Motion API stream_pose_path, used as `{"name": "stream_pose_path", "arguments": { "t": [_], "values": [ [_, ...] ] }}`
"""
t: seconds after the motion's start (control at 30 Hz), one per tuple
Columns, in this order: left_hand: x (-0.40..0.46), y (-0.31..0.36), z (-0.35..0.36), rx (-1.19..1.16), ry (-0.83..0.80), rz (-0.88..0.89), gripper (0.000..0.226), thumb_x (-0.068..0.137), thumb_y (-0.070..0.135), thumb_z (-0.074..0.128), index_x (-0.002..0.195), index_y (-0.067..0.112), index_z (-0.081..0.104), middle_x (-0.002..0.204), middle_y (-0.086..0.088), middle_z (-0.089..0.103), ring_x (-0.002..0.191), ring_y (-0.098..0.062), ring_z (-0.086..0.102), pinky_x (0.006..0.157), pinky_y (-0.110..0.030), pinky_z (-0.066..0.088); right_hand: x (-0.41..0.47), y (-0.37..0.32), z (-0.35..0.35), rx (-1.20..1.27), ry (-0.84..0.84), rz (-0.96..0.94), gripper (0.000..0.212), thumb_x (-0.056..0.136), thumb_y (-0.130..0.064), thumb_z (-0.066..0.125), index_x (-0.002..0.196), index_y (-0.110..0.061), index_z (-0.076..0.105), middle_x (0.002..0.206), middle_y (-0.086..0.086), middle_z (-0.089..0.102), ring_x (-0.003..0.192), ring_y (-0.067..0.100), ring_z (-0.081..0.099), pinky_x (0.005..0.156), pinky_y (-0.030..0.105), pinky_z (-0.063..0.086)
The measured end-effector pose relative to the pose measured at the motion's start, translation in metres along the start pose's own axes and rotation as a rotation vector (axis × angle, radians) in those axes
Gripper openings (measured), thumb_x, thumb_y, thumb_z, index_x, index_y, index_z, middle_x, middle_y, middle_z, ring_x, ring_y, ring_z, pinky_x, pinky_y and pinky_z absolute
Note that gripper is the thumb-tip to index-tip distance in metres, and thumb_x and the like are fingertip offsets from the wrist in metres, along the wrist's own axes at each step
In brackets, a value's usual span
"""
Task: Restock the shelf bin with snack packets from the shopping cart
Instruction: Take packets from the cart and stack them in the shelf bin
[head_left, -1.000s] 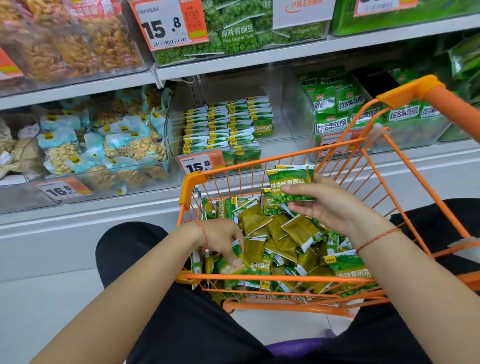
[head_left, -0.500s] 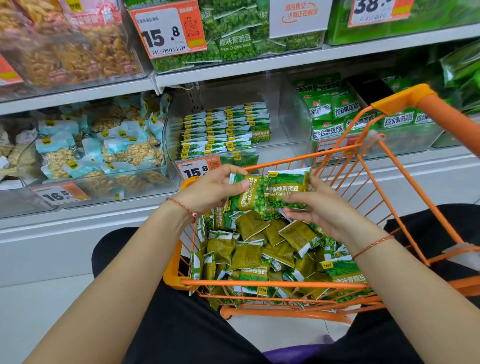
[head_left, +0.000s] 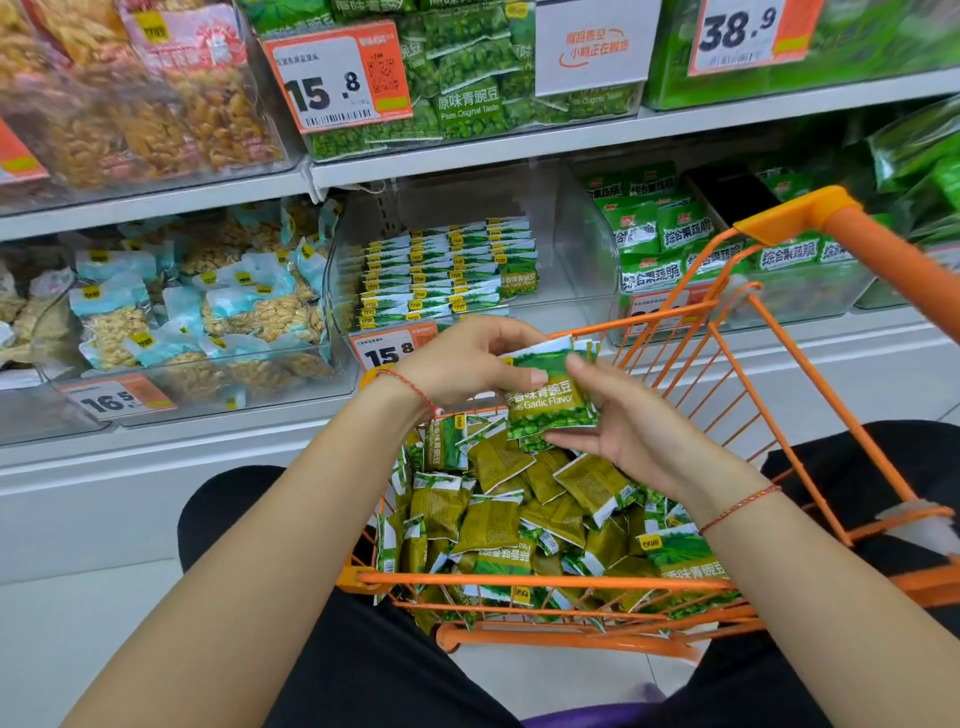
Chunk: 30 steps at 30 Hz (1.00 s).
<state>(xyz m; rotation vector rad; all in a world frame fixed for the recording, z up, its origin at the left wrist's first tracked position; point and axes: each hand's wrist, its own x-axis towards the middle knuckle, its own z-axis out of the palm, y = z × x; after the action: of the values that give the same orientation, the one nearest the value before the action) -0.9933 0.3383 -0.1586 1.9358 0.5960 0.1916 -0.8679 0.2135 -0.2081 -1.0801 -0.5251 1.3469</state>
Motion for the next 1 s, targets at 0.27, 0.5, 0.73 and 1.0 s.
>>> {"name": "stream_pose_path", "arguments": {
  "t": [0.27, 0.5, 0.73, 1.0],
  "values": [
    [0.004, -0.016, 0.035, -0.105, 0.368, -0.153, 0.07, 0.083, 0.042, 0.068, 0.139, 0.008, 0.04, 0.127, 0.005, 0.05, 0.119, -0.012, 0.049, 0.101, -0.033, 0.042, -0.001, -0.001, -0.001, -0.08, 0.104, -0.173, 0.028, 0.086, -0.004, 0.063, 0.1, -0.026, 0.051, 0.09, -0.008, 0.065, 0.093, 0.014, 0.068, 0.085, 0.037, 0.055],
    [-0.004, -0.021, 0.048, -0.241, 0.272, -0.143, 0.026, 0.097, 0.038, 0.049, 0.111, 0.016, 0.05, 0.123, -0.005, 0.054, 0.121, -0.023, 0.049, 0.1, -0.038, 0.039, 0.002, 0.004, -0.001, -0.366, 0.121, -0.183, 0.024, 0.088, -0.028, 0.064, 0.109, -0.032, 0.052, 0.108, -0.01, 0.066, 0.103, 0.004, 0.063, 0.091, 0.038, 0.053],
    [0.017, -0.026, 0.036, -0.448, 0.375, -0.224, 0.069, 0.095, 0.044, 0.048, 0.151, 0.015, 0.02, 0.157, 0.0, 0.018, 0.132, -0.02, 0.039, 0.113, -0.045, 0.031, 0.029, -0.021, 0.009, -0.513, 0.149, -0.186, 0.019, 0.08, -0.027, 0.074, 0.097, -0.022, 0.065, 0.084, -0.015, 0.071, 0.068, -0.011, 0.063, 0.054, 0.006, 0.043],
    [0.073, -0.022, -0.013, -0.692, 0.431, -0.23, 0.026, 0.099, 0.023, 0.041, 0.099, 0.007, 0.061, 0.116, -0.021, 0.061, 0.095, -0.029, 0.061, 0.101, -0.044, 0.043, 0.113, -0.06, 0.018, -0.676, 0.24, -0.216, 0.038, 0.072, -0.014, 0.08, 0.106, -0.012, 0.064, 0.095, 0.0, 0.07, 0.087, 0.014, 0.066, 0.078, 0.022, 0.051]
  ]
}}
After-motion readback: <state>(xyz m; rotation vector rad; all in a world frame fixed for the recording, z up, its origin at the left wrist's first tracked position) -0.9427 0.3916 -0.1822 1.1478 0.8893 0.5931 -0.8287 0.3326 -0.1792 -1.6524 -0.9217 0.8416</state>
